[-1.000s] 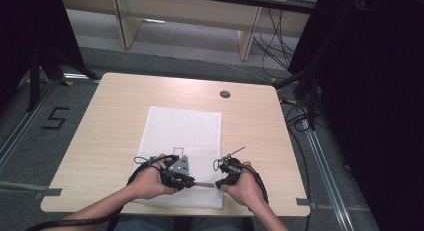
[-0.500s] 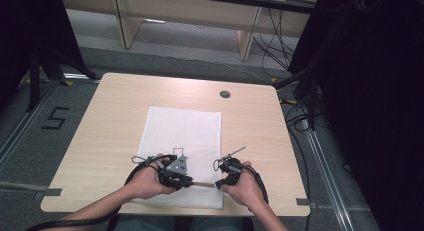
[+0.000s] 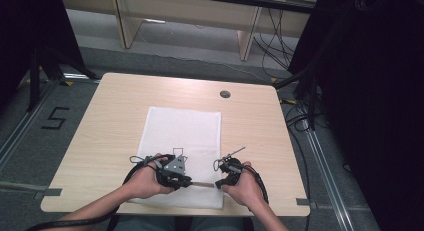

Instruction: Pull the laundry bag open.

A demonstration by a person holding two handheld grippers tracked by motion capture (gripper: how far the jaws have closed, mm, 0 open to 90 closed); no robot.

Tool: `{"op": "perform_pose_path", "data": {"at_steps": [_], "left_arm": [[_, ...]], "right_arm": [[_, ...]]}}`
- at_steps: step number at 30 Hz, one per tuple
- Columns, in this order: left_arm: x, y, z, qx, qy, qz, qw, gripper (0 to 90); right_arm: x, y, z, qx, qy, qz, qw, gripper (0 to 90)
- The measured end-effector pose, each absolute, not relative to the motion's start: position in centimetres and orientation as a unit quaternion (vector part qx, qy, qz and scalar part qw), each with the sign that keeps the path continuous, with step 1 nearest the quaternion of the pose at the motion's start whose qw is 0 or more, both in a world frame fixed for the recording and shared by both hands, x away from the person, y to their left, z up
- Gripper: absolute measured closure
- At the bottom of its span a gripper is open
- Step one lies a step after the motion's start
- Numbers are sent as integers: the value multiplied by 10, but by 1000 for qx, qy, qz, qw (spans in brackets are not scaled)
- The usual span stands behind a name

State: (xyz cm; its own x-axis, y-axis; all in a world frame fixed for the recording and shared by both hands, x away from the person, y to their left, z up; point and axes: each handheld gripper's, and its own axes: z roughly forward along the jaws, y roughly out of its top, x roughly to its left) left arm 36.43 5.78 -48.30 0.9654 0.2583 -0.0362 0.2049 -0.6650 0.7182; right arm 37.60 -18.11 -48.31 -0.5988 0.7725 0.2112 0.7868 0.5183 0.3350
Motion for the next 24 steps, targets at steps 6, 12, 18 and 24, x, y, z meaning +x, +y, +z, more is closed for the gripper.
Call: {"op": "perform_pose_path", "data": {"at_steps": [6,12,18,24], "left_arm": [[364,60,-481,913,124,36,386,820],[364,63,-482,915,123,37,383,819],[364,65,-482,913,128,33,387,819],[365,66,-482,915,124,38,381,820]], "right_arm": [[376,-181,-483,-447,-871,-202,18,900],[376,-181,-483,-447,-872,-201,18,900],[376,-182,-484,-445,-872,-203,16,900],[376,-182,-483,-447,-871,-203,18,900]]}}
